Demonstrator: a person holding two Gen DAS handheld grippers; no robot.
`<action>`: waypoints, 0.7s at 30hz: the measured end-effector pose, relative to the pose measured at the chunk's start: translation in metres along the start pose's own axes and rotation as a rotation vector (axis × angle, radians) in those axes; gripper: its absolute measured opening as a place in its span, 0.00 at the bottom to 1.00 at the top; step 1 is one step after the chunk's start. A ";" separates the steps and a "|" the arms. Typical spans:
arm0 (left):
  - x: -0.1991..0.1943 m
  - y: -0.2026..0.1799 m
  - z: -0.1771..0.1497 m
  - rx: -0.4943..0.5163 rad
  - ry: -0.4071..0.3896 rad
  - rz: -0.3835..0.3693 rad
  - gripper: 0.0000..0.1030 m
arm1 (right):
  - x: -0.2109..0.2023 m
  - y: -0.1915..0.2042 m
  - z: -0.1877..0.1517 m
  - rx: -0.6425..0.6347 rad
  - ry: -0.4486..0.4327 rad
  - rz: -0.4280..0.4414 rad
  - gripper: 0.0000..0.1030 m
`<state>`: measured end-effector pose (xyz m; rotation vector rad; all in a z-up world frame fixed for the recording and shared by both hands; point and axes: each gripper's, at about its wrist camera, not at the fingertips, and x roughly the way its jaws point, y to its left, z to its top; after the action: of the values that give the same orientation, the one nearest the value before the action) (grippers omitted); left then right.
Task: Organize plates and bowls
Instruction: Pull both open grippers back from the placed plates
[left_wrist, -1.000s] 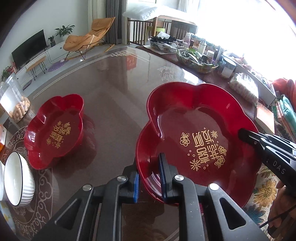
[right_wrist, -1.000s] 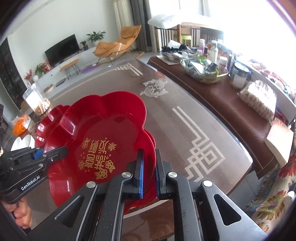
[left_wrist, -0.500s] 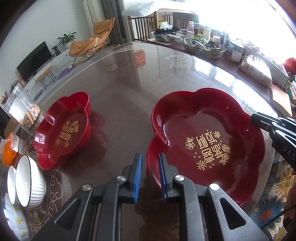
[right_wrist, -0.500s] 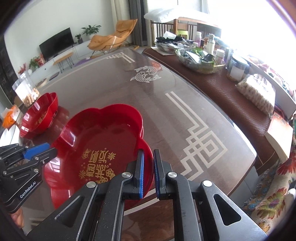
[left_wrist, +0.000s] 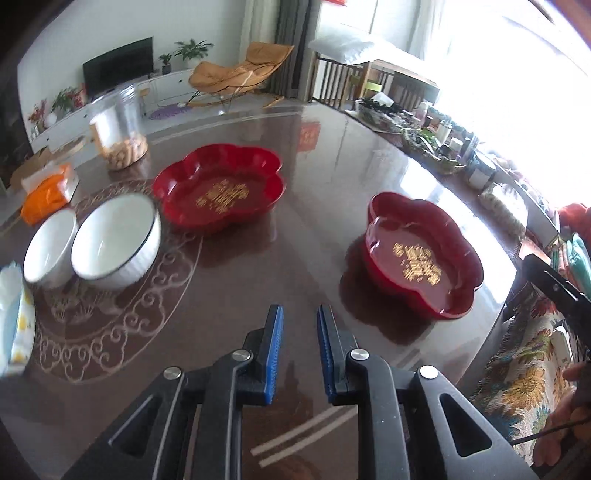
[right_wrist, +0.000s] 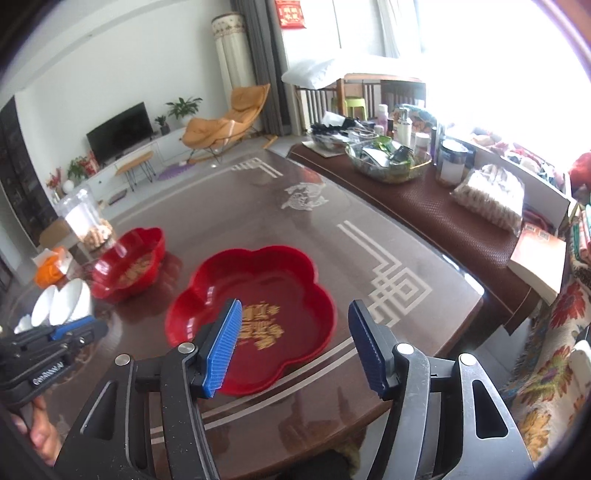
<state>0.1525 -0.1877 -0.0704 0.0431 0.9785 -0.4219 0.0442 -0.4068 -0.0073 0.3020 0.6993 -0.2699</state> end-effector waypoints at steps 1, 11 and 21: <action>-0.001 0.011 -0.015 -0.031 0.023 0.007 0.19 | -0.007 0.010 -0.010 0.008 -0.007 0.019 0.65; -0.027 0.078 -0.100 -0.166 0.078 0.061 0.77 | -0.019 0.104 -0.103 -0.105 0.063 0.186 0.65; -0.044 0.088 -0.099 -0.150 0.022 0.144 0.77 | -0.030 0.107 -0.127 -0.149 -0.002 0.182 0.65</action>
<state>0.0847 -0.0709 -0.1039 -0.0174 1.0192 -0.2154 -0.0157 -0.2581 -0.0605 0.2211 0.6810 -0.0445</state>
